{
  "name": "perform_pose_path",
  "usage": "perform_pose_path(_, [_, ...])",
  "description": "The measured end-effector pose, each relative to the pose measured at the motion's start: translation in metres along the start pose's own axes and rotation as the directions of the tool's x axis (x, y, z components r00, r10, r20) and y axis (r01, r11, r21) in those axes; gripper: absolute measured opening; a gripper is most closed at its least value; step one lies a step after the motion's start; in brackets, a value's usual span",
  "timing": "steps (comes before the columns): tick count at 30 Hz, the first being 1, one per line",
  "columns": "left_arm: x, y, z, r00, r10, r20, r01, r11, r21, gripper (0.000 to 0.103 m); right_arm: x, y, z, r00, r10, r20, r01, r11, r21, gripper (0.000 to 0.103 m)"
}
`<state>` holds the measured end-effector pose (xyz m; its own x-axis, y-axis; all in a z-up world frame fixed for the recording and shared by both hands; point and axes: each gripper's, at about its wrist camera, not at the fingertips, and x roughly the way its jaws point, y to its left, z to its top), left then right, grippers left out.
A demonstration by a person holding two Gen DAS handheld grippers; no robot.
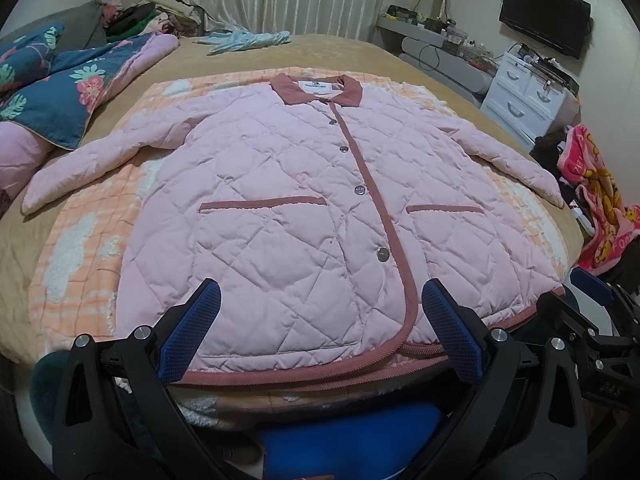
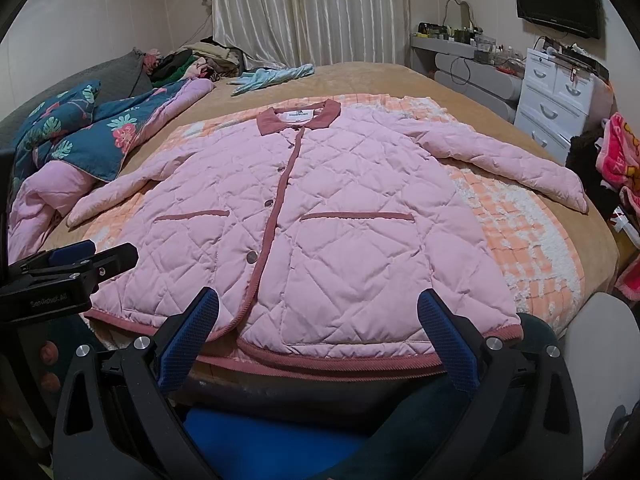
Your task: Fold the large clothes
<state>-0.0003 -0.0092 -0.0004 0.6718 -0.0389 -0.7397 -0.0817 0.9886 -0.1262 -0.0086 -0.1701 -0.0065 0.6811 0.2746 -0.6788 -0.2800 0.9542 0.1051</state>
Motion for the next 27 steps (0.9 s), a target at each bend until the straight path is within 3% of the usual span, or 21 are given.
perform_pose_path(13, [0.017,0.007,0.018,1.000,0.012,-0.024,-0.012,1.000,-0.017,0.094,0.020,-0.008,0.024,0.999,0.014,-0.044,-0.015,1.000,-0.018,0.099])
perform_pose_path(27, [0.041,0.011,0.097,0.999,0.037,-0.006,-0.037,0.999,-0.032,0.094,0.049,-0.028,0.102,0.999,0.031,-0.026,-0.031,1.000,-0.005,0.099])
